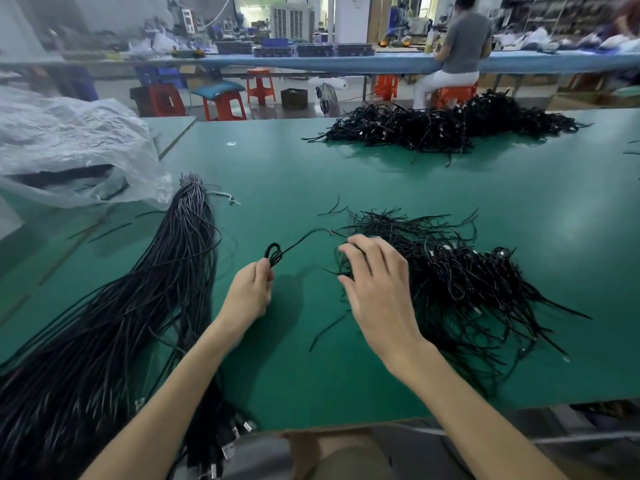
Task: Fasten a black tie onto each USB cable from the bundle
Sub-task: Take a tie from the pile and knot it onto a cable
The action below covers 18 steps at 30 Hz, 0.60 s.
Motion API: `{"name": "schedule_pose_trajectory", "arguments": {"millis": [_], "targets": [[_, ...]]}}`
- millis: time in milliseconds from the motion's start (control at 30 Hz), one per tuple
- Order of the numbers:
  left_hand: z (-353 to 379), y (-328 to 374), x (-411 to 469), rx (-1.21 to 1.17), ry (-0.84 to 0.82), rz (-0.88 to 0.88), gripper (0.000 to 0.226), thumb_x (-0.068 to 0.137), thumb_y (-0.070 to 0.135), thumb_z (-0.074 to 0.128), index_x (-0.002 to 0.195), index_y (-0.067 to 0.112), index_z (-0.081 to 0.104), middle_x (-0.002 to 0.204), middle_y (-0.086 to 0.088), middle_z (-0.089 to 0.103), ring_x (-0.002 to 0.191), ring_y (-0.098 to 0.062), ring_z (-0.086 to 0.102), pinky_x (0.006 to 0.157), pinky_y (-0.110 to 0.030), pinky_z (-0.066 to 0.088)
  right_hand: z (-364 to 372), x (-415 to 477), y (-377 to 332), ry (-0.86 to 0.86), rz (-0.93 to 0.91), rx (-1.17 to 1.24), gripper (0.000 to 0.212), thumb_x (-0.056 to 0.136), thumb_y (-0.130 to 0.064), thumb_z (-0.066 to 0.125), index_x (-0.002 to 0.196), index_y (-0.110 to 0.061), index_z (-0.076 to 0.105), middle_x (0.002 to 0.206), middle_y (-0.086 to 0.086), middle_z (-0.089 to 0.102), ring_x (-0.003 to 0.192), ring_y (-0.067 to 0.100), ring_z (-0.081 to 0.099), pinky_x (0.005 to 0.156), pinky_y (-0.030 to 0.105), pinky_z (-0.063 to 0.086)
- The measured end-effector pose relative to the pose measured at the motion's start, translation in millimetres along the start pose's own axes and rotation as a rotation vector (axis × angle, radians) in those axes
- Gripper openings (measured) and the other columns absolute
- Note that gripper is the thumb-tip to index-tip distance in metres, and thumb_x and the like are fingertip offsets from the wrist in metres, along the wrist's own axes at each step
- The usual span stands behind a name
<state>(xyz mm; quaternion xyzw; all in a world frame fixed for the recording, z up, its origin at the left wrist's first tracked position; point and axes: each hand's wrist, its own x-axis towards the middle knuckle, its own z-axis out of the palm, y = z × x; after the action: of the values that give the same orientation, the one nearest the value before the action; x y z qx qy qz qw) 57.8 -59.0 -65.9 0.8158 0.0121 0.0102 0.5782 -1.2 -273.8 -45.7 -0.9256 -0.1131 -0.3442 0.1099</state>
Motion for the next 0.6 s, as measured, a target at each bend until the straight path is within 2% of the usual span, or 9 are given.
{"name": "schedule_pose_trajectory", "arguments": {"millis": [100,200,300,433,533,600], "targets": [[-4,-5,0,-0.157,-0.005,-0.026,0.037,0.113,0.033,0.033,0.082,0.015,0.039,0.058,0.009,0.027,0.047,-0.012,0.021,0.041,-0.024,0.018,6,-13,3,-0.160,0.189,-0.008,0.048,0.090,-0.032,0.077,0.131,-0.016,0.057,0.127,0.001,0.057,0.118,0.022,0.049,0.101,0.038,0.039],[-3,-4,0,-0.134,-0.020,-0.005,0.037,0.113,0.033,0.033,0.085,0.012,0.044,0.056,0.009,0.029,0.045,-0.011,0.023,0.040,-0.023,0.020,13,-18,9,-0.306,0.277,-0.054,0.021,0.098,-0.039,0.065,0.114,-0.025,0.065,0.115,-0.005,0.058,0.110,0.019,0.045,0.095,0.035,0.030],[-3,-6,-1,-0.110,-0.032,0.009,0.037,0.113,0.032,0.032,0.086,0.011,0.046,0.056,0.010,0.031,0.045,-0.009,0.024,0.039,-0.022,0.021,16,-12,14,-0.328,0.313,-0.021,0.009,0.101,-0.037,0.061,0.100,-0.030,0.066,0.103,-0.012,0.061,0.105,0.015,0.043,0.091,0.033,0.024],[-2,-5,-2,-0.066,-0.040,0.035,0.039,0.113,0.033,0.031,0.085,0.010,0.046,0.055,0.012,0.031,0.045,-0.009,0.024,0.040,-0.020,0.023,15,2,13,-0.262,0.316,0.032,0.005,0.096,-0.027,0.070,0.091,-0.028,0.069,0.093,-0.015,0.062,0.100,0.014,0.044,0.086,0.028,0.018],[-2,-5,-4,-0.055,-0.042,0.036,0.040,0.113,0.033,0.031,0.084,0.010,0.046,0.054,0.013,0.032,0.046,-0.008,0.025,0.041,-0.020,0.023,12,10,9,-0.271,0.317,0.044,0.004,0.095,-0.026,0.072,0.092,-0.027,0.070,0.090,-0.016,0.064,0.099,0.013,0.043,0.084,0.028,0.016],[-2,-4,-5,-0.056,-0.046,0.038,0.039,0.113,0.032,0.031,0.084,0.010,0.046,0.054,0.014,0.032,0.046,-0.008,0.025,0.040,-0.019,0.023,11,11,8,-0.317,0.327,0.042,0.004,0.097,-0.027,0.069,0.100,-0.029,0.067,0.093,-0.015,0.064,0.100,0.013,0.042,0.085,0.031,0.018]]}}
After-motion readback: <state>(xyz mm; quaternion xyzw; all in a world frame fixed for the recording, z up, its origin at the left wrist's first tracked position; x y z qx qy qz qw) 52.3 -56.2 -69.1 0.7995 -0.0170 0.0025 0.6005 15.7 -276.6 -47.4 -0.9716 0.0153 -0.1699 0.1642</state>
